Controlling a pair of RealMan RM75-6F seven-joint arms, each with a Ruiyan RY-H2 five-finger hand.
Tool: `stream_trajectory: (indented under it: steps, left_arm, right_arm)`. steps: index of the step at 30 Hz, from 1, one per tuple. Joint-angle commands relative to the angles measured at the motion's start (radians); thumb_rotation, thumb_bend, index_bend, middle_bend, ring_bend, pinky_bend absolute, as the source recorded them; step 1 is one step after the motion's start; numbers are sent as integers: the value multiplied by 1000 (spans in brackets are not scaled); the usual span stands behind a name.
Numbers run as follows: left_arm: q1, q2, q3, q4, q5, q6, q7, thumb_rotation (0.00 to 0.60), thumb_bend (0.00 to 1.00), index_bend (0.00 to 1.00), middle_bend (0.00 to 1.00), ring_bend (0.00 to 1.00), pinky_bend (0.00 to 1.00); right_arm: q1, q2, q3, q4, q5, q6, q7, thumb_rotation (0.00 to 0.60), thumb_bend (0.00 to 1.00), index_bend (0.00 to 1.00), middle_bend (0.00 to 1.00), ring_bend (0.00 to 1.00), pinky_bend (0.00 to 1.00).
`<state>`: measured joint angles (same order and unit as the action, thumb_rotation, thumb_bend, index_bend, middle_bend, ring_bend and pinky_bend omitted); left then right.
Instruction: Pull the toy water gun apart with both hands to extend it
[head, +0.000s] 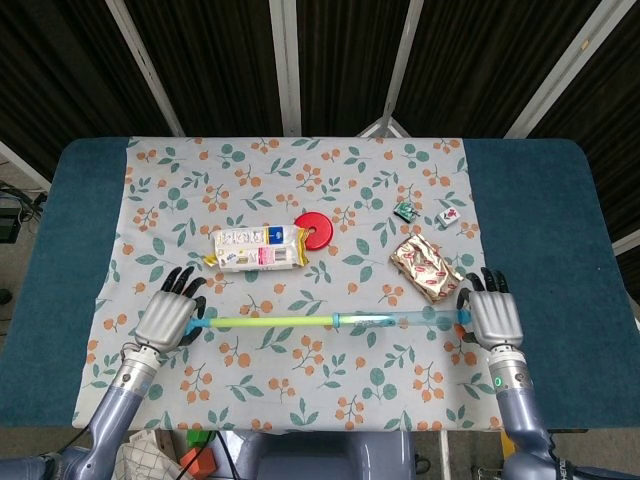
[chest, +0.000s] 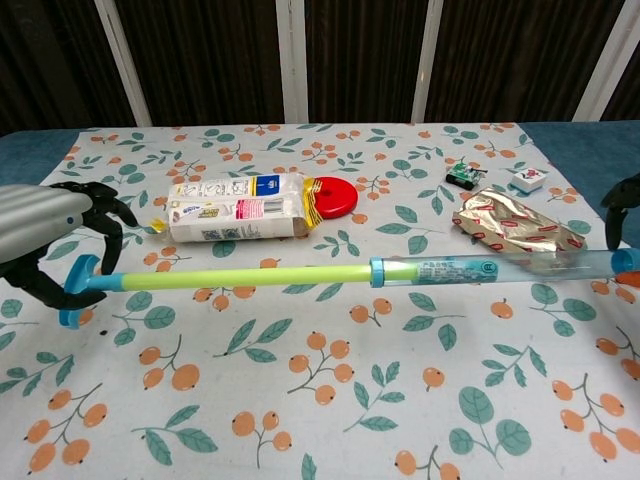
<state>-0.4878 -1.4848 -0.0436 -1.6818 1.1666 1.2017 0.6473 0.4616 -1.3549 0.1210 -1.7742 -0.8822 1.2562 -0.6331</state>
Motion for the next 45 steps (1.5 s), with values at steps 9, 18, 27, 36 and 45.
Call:
stream_trajectory:
  steps: [9, 18, 27, 36, 45]
  left_arm:
    - [9, 18, 7, 0, 3, 1, -12, 600, 526, 624, 173, 0, 0]
    - [10, 20, 9, -1, 5, -3, -18, 600, 516, 599, 165, 0, 0]
    - [15, 37, 13, -10, -20, -14, -13, 600, 143, 216, 68, 0, 0]
    - [52, 105, 25, -81, 24, 27, -91, 600, 136, 162, 51, 0, 0]
    - [196, 261, 135, -144, 258, 213, -305, 600, 136, 116, 4, 0, 0]
  right_arm:
    - [-1, 12, 4, 12, 30, 1, -10, 600, 320, 690, 196, 0, 0]
    - [-1, 14, 0, 21, 39, 2, -16, 600, 320, 689, 196, 0, 0]
    - [7, 43, -23, -10, 79, -27, -65, 600, 321, 0, 0, 0, 0]
    - [-6, 81, -30, -71, 56, 7, -55, 600, 320, 0, 0, 0, 0]
    - [-166, 189, -162, -92, -334, 143, 227, 600, 320, 0, 0, 0, 0]
